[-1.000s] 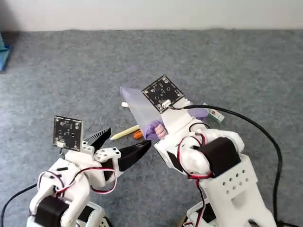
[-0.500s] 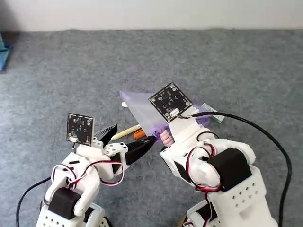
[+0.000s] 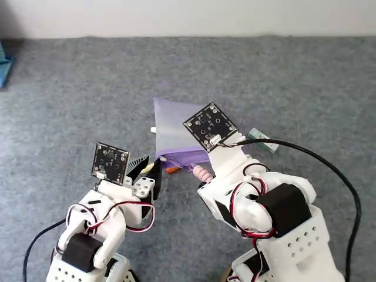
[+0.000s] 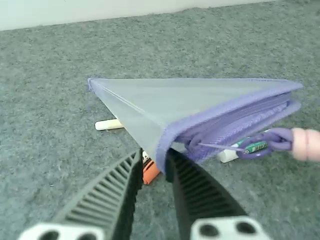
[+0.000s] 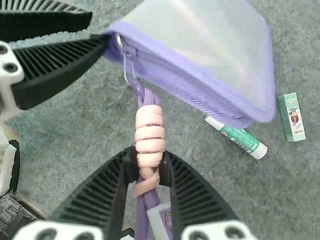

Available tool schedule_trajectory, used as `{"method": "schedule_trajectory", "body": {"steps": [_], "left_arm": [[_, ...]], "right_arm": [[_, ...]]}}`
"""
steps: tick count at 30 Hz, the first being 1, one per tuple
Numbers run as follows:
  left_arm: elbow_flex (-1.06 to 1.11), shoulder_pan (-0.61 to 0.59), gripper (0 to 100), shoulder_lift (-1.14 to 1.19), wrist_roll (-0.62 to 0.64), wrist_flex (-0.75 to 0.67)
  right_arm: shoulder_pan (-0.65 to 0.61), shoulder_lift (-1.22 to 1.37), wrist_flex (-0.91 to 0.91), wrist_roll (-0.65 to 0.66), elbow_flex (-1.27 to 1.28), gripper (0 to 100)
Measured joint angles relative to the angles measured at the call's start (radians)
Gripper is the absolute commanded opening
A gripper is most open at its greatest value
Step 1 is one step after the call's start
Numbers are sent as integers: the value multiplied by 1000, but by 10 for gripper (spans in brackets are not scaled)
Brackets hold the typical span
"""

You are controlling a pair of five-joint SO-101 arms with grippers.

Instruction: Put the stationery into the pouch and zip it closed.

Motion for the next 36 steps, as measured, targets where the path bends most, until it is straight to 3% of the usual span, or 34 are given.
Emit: {"method": "schedule_trajectory", "body": {"steps": [8,13,23,36], "left_arm": [[2,0,12,0,-3,0],[2,0,12,0,-3,0],[2,0,12,0,-5,-2],[2,6,15,0,-6,-2]], "right_arm": [[25,-48,0,110,0,7],[181,-101,9,140,0,7],[512,-213,11,327,-2,7],[713,-293,11,362,-2,7]]}}
